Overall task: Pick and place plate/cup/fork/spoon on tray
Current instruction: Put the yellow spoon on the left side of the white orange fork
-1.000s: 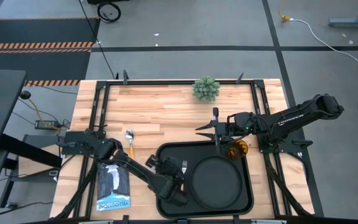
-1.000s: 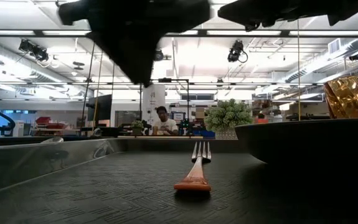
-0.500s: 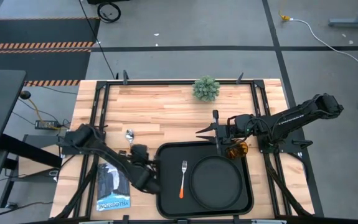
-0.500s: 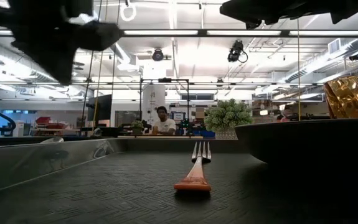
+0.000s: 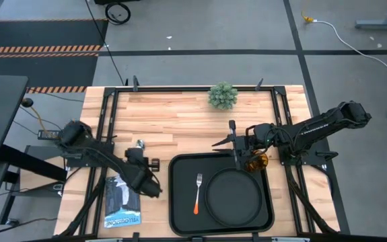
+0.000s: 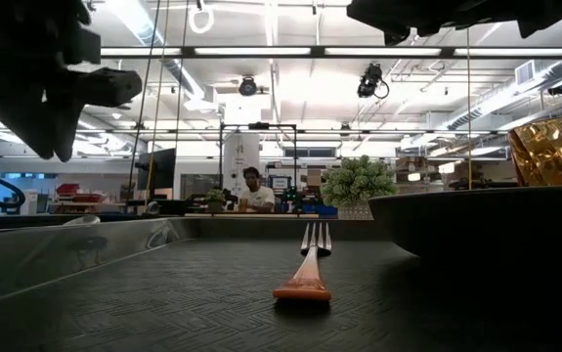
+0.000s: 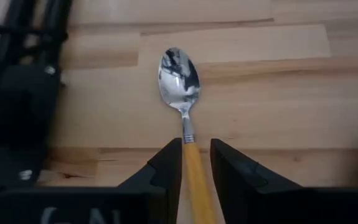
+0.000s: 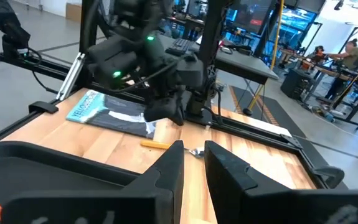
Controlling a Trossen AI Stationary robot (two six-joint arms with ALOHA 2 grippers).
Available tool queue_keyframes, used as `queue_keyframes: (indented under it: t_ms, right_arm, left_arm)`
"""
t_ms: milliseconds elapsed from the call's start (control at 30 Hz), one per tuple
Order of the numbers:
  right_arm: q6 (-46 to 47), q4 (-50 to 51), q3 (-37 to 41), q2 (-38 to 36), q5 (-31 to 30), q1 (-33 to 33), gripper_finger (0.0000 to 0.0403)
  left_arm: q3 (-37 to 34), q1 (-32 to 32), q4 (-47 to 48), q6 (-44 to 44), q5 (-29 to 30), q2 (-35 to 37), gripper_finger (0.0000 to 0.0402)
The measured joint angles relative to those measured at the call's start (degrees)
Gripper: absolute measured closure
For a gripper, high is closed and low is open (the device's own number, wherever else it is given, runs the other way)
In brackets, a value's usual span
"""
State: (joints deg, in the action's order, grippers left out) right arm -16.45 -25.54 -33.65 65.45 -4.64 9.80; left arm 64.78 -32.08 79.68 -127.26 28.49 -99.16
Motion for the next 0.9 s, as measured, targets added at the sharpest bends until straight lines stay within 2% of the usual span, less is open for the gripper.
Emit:
queue_keyframes:
  t_ms: [100,200,433,633,900]
  right_arm:
    - [0.0,0.0,0.0,0.0,0.0,0.0,0.0333]
    - [0.0,0.0,0.0,0.0,0.0,0.0,0.0333]
    - [0.0,1.2,0.0,0.0,0.1,0.0,0.0333]
    - [0.3,1.5,0.0,0.0,0.2,0.0,0.0333]
    - [0.4,1.6,0.0,0.0,0.4,0.3,0.0333]
  left_arm:
    - [-4.7,1.7,-6.1,0.3,-0.1,4.6,0.0308]
    - [-7.8,3.4,-8.5,0.2,-2.6,6.8,0.0307]
    - [-9.3,6.6,-11.0,1.5,-4.3,6.5,0.0278]
    - [-13.2,9.9,-17.7,5.9,-4.2,6.5,0.0247]
    - [-17.6,12.2,-22.8,6.8,-4.8,6.5,0.0244]
